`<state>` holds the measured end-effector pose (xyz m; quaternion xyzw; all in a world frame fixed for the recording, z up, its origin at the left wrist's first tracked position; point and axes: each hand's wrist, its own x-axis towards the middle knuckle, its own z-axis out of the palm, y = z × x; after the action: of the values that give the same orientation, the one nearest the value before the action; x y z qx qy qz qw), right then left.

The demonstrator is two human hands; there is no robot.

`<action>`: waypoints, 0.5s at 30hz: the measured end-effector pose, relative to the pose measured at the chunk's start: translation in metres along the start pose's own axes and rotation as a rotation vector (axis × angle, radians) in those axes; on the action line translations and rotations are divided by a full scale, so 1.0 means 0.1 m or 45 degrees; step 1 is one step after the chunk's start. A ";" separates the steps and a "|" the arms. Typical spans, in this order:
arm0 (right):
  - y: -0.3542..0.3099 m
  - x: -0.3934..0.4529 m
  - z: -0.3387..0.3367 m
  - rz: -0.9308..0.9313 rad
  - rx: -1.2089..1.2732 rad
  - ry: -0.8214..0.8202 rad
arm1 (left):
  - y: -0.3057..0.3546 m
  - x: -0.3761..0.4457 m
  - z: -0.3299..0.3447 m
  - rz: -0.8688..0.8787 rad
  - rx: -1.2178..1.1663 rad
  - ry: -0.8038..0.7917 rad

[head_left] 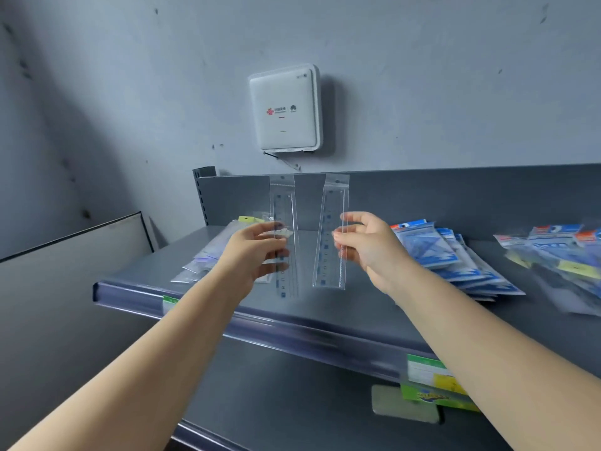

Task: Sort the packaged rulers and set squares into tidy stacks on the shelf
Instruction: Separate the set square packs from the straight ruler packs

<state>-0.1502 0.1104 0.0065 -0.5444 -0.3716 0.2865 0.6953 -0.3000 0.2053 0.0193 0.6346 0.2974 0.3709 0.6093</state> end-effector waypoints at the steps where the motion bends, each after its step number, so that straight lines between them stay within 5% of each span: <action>1: 0.02 0.05 0.12 0.000 0.000 0.003 | 0.00 0.05 -0.12 0.004 -0.002 0.005; 15: 0.34 0.59 1.27 0.050 -0.108 0.015 | -0.17 0.71 -1.28 0.004 0.009 0.040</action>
<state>-0.2222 0.2348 0.0020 -0.5821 -0.3685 0.2807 0.6682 -0.3670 0.3363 0.0080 0.6314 0.3074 0.3807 0.6016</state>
